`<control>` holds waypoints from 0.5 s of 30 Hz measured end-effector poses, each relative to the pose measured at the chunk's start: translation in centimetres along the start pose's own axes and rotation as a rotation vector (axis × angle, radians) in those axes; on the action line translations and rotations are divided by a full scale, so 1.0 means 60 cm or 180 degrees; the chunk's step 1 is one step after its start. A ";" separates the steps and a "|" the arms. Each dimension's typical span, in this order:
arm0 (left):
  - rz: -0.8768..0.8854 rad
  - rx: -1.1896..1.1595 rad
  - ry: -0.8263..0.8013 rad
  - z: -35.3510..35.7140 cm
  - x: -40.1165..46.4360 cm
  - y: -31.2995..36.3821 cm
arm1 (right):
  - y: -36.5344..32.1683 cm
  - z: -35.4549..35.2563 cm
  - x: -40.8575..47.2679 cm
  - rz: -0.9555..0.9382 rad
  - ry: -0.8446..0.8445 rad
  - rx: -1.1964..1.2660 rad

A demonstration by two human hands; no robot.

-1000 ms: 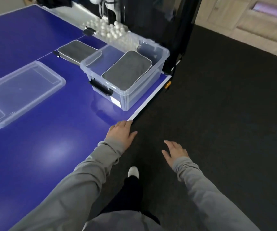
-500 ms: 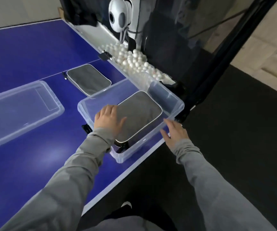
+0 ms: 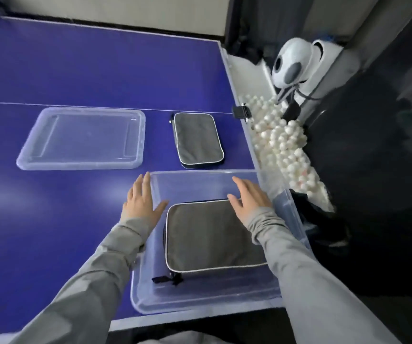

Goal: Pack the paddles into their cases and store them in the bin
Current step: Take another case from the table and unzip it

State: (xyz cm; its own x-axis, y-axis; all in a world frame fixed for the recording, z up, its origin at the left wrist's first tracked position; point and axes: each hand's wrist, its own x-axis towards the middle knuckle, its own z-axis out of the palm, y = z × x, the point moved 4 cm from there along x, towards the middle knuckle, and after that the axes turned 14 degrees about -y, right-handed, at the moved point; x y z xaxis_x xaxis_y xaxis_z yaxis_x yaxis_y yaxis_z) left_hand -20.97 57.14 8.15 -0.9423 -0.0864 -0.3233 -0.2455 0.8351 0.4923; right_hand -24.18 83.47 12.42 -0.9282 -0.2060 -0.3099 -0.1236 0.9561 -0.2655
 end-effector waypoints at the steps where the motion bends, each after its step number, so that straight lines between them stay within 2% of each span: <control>1: -0.0025 -0.0070 0.0009 0.004 0.001 -0.001 | 0.005 -0.005 0.021 -0.0078 -0.0051 -0.0010; 7: -0.0227 -0.0290 0.0051 0.010 0.003 0.002 | 0.018 -0.043 0.132 -0.0356 0.0295 -0.0022; 15: -0.0210 -0.0306 0.0141 0.006 0.001 0.008 | 0.031 -0.019 0.328 0.0128 -0.0494 0.0504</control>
State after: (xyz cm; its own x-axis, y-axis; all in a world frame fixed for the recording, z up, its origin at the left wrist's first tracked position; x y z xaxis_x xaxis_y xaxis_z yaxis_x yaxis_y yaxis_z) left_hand -21.07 57.69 8.08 -0.9320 -0.1651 -0.3226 -0.3260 0.7709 0.5472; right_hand -43.08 81.40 6.86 -0.8646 -0.2097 -0.4567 -0.0195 0.9221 -0.3865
